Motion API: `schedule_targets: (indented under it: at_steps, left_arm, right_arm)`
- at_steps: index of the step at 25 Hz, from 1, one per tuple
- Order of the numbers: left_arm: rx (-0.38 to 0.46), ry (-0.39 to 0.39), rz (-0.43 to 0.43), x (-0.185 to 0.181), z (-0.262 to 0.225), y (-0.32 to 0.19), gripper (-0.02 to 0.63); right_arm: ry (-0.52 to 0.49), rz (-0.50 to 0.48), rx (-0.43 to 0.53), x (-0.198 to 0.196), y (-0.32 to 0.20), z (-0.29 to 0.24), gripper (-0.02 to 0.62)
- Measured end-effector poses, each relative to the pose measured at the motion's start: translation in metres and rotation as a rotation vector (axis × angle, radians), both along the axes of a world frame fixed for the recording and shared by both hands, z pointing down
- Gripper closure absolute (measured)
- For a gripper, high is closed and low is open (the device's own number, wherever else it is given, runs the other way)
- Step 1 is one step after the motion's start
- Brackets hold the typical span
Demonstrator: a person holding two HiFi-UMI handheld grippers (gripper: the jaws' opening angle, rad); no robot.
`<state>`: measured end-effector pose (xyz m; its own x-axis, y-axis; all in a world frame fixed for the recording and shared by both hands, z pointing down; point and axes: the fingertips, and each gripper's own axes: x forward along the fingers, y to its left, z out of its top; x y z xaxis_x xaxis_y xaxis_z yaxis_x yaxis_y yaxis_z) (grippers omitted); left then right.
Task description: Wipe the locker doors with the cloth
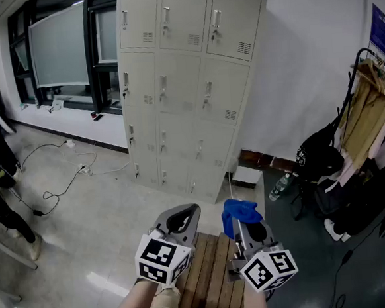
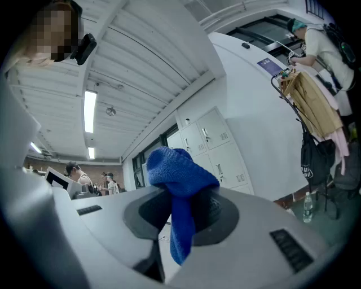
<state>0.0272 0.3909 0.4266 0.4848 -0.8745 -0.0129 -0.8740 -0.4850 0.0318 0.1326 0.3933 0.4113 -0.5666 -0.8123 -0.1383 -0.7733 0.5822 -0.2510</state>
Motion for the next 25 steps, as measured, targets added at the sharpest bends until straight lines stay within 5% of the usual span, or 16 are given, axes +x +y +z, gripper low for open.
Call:
schedule_targets:
  at_steps: [16,25]
  left_arm:
    - [0.003,0.009,0.095,-0.055,-0.016,-0.229,0.597]
    - [0.042,-0.023,0.131,-0.086,-0.036,-0.3,0.597]
  right_arm:
    - [0.011,0.08,-0.002,-0.056,-0.224,-0.027,0.517]
    - [0.022,0.146,0.004,-0.081,-0.293,-0.039,0.517]
